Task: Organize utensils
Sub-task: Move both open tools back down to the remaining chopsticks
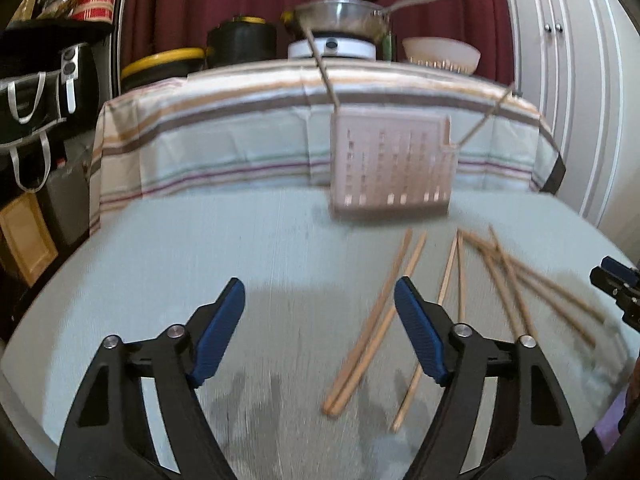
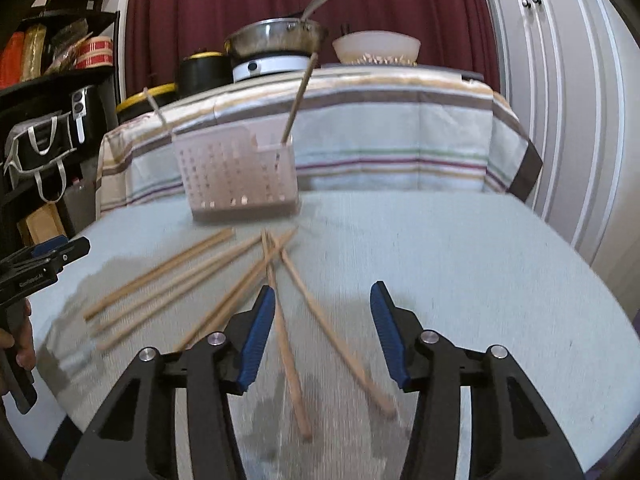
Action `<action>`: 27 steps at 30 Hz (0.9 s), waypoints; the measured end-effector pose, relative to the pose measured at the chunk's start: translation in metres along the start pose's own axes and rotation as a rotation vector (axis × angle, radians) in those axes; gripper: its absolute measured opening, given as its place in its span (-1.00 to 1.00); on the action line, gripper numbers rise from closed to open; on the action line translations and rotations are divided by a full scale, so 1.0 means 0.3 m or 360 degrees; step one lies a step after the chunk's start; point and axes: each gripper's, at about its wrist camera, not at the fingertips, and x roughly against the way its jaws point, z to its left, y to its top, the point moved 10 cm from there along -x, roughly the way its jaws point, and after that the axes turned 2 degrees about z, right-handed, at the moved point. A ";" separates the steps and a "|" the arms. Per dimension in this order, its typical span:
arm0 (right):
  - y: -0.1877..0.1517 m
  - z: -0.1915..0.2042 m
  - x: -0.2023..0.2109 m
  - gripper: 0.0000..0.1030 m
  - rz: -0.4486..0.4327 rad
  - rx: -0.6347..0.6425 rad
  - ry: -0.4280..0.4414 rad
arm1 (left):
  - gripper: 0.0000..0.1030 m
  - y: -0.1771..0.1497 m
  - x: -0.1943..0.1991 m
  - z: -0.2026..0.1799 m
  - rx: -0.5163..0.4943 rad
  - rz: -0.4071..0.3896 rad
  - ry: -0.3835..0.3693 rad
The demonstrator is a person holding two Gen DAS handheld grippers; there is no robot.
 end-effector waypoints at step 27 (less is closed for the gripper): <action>-0.175 0.046 -0.013 -0.50 0.0122 0.0041 0.0061 | 0.27 -0.141 0.000 0.043 0.0002 0.0071 0.0046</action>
